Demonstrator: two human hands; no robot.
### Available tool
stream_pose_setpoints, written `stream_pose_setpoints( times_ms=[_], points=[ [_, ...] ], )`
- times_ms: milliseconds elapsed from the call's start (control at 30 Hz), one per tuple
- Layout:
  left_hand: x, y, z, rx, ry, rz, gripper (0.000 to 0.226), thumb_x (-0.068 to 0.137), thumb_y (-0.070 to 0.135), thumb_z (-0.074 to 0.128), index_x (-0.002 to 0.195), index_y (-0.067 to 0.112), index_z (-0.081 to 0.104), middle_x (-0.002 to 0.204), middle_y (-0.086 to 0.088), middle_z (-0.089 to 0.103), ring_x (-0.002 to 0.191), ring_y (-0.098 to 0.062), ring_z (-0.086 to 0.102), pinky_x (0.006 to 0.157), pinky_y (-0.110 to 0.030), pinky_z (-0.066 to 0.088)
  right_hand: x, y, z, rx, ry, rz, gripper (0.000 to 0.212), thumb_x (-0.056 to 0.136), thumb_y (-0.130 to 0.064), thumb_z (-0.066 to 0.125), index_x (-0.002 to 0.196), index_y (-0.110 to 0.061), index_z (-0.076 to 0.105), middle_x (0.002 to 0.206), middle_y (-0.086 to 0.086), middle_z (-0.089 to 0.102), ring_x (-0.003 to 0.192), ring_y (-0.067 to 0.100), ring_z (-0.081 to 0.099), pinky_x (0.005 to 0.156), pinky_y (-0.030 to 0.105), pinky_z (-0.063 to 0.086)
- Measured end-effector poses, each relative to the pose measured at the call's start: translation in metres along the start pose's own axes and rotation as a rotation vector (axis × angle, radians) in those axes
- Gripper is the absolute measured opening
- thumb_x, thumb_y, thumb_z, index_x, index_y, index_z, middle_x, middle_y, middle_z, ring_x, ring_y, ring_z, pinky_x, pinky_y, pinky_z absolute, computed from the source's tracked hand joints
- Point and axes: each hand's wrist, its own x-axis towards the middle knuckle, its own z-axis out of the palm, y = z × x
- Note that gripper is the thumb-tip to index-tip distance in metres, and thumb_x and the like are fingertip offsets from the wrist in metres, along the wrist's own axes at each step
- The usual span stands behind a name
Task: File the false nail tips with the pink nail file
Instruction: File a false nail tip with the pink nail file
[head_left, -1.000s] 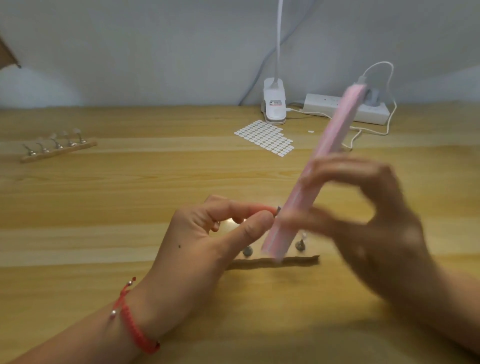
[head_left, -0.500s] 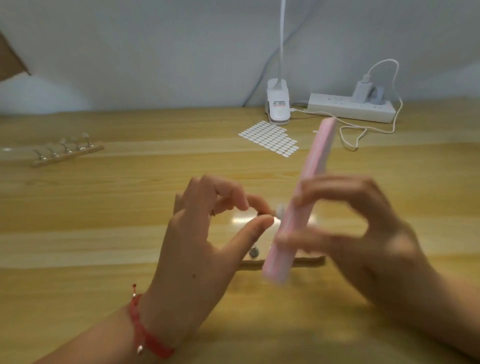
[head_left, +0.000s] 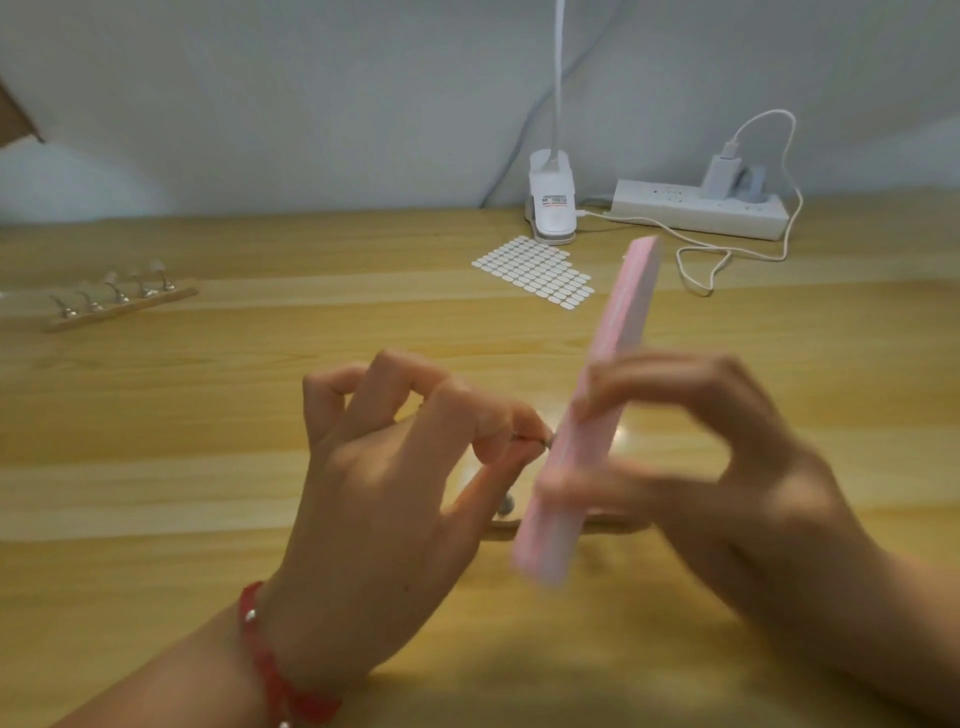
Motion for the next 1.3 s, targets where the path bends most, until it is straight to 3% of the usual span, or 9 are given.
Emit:
stream_pose_setpoints(
  times_ms=[100, 200, 333, 433, 567, 700, 833, 1200, 1300],
  points=[
    [-0.001, 0.000, 0.000, 0.001, -0.003, 0.008, 0.024, 0.088, 0.027, 0.060, 0.086, 0.034, 0.037, 0.083, 0.023, 0.065, 0.093, 0.007, 0.041, 0.092, -0.026, 0.020, -0.002, -0.003, 0.002, -0.021, -0.030, -0.089, 0.024, 0.097, -0.012, 0.061, 0.112, -0.028, 0.071, 0.116, 0.002, 0.060, 0.119, 0.021, 0.055, 0.107, 0.038, 0.041],
    [0.000, 0.000, 0.001, 0.012, 0.000, 0.008, 0.027, 0.088, 0.026, 0.062, 0.085, 0.033, 0.036, 0.089, 0.032, 0.058, 0.092, 0.006, 0.040, 0.092, -0.026, 0.020, 0.002, 0.006, -0.003, -0.030, 0.022, 0.034, 0.039, 0.092, 0.005, 0.053, 0.113, -0.025, 0.067, 0.115, 0.013, 0.060, 0.113, 0.028, 0.056, 0.100, 0.035, 0.043],
    [-0.002, 0.002, 0.001, -0.011, -0.003, 0.003, 0.027, 0.087, 0.025, 0.062, 0.083, 0.033, 0.036, 0.097, 0.020, 0.062, 0.096, 0.003, 0.043, 0.091, -0.027, 0.020, -0.004, -0.008, 0.003, -0.031, -0.003, -0.082, 0.028, 0.096, -0.013, 0.063, 0.116, -0.032, 0.067, 0.117, 0.000, 0.059, 0.120, 0.019, 0.055, 0.103, 0.038, 0.044],
    [0.000, 0.001, 0.002, -0.017, 0.000, -0.020, 0.031, 0.087, 0.025, 0.065, 0.083, 0.032, 0.034, 0.090, 0.030, 0.063, 0.094, 0.007, 0.041, 0.091, -0.024, 0.020, -0.001, 0.000, -0.003, -0.102, 0.041, -0.002, 0.041, 0.092, -0.001, 0.058, 0.117, -0.033, 0.064, 0.116, 0.006, 0.062, 0.115, 0.027, 0.058, 0.079, 0.045, 0.053],
    [-0.001, 0.002, 0.003, -0.055, -0.005, -0.014, 0.026, 0.088, 0.028, 0.059, 0.082, 0.033, 0.034, 0.092, 0.034, 0.056, 0.097, 0.006, 0.042, 0.090, -0.026, 0.021, -0.005, -0.010, 0.003, -0.078, 0.037, -0.086, 0.027, 0.098, -0.014, 0.062, 0.115, -0.034, 0.069, 0.115, 0.000, 0.062, 0.115, 0.020, 0.058, 0.091, 0.038, 0.051],
    [0.000, 0.000, 0.003, -0.050, -0.004, -0.046, 0.044, 0.087, 0.028, 0.062, 0.089, 0.042, 0.021, 0.093, 0.032, 0.060, 0.092, 0.011, 0.038, 0.089, -0.025, 0.022, -0.001, 0.004, -0.002, -0.104, 0.040, 0.053, 0.042, 0.091, 0.003, 0.059, 0.115, -0.031, 0.066, 0.114, 0.012, 0.063, 0.107, 0.031, 0.059, 0.071, 0.046, 0.052],
    [-0.002, 0.002, 0.006, -0.101, -0.025, -0.039, 0.044, 0.084, 0.030, 0.058, 0.093, 0.045, 0.019, 0.085, 0.020, 0.065, 0.087, 0.005, 0.041, 0.088, -0.026, 0.023, -0.005, -0.010, 0.004, -0.064, 0.030, -0.046, 0.031, 0.095, -0.011, 0.062, 0.114, -0.034, 0.068, 0.113, 0.005, 0.066, 0.112, 0.022, 0.059, 0.085, 0.037, 0.051],
    [-0.003, 0.000, 0.007, -0.114, -0.015, -0.063, 0.041, 0.088, 0.028, 0.058, 0.090, 0.044, 0.020, 0.089, 0.024, 0.064, 0.086, 0.003, 0.042, 0.087, -0.023, 0.023, -0.003, 0.010, 0.001, -0.029, 0.053, 0.085, 0.046, 0.084, 0.008, 0.063, 0.115, -0.027, 0.066, 0.113, 0.013, 0.061, 0.107, 0.031, 0.058, 0.077, 0.046, 0.051],
    [-0.004, 0.001, 0.007, -0.138, -0.031, -0.043, 0.043, 0.087, 0.029, 0.057, 0.096, 0.049, 0.020, 0.080, 0.013, 0.067, 0.090, 0.008, 0.040, 0.083, -0.027, 0.025, -0.006, -0.005, 0.005, -0.005, 0.041, -0.026, 0.032, 0.095, -0.007, 0.060, 0.114, -0.032, 0.068, 0.114, 0.005, 0.062, 0.112, 0.025, 0.059, 0.088, 0.040, 0.050]
  ],
)
